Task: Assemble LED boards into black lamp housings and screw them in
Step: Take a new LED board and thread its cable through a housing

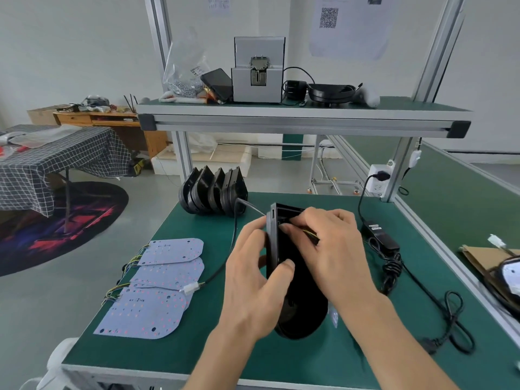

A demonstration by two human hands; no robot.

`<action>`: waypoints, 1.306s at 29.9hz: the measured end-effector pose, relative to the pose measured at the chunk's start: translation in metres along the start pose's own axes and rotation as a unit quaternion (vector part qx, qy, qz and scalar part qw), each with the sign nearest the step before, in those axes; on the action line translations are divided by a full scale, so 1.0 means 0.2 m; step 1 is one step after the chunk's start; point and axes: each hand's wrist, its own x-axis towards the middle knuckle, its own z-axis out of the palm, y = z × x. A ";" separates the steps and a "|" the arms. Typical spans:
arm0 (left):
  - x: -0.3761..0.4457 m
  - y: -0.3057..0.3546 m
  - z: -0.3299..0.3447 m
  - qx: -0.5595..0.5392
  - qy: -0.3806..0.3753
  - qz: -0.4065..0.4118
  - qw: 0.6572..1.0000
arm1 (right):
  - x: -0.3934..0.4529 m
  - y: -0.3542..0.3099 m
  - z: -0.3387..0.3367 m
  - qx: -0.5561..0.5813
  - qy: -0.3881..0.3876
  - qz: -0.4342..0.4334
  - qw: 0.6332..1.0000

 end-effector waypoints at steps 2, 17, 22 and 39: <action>0.00 0.00 0.01 -0.005 0.004 -0.005 1.000 | 0.00 -0.01 0.01 -0.022 -0.015 0.004 1.000; -0.02 0.02 0.03 0.060 -0.011 0.034 0.998 | 0.02 -0.02 -0.07 -0.037 -0.114 0.031 0.992; 0.00 0.05 0.00 0.004 -0.008 0.014 1.000 | -0.01 -0.07 -0.09 0.103 -0.008 0.140 0.985; -0.02 0.05 0.01 -0.012 -0.049 0.042 0.998 | -0.04 -0.09 -0.08 0.093 -0.022 0.119 0.988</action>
